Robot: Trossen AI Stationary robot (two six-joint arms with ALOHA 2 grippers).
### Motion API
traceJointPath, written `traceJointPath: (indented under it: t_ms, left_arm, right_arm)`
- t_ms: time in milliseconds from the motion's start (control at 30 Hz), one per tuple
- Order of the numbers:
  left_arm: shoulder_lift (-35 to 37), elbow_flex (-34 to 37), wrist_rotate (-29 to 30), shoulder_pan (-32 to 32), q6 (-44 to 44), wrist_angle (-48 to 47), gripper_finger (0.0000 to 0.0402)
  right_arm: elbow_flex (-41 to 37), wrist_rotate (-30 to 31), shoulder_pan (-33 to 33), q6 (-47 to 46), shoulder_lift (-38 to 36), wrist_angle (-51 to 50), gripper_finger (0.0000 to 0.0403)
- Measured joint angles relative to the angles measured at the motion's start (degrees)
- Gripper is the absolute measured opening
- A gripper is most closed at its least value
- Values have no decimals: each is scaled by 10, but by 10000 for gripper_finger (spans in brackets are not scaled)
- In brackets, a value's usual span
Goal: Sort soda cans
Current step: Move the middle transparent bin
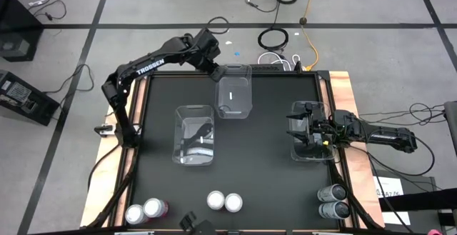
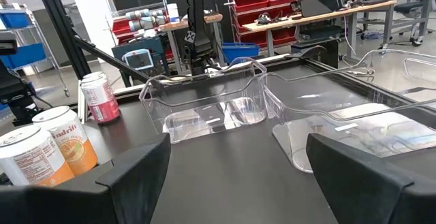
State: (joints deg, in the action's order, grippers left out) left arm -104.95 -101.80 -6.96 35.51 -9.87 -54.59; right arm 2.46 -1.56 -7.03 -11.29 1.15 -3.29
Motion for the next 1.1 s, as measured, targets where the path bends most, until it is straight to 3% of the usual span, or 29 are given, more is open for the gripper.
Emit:
traceJointPath:
  t_ms: [400,700,900,1100]
  left_arm:
    - [-34,0,12,-17,-151,-65,98]
    - [-75,1,11,-36,-228,-52,98]
    - [-88,1,57,-36,-296,-43,98]
    - [-94,1,75,-36,-311,-39,98]
  right_arm:
    - [0,0,0,0,0,0,336]
    - [0,0,0,0,0,0,336]
    - [0,0,0,0,0,0,336]
    - [0,0,0,0,0,0,336]
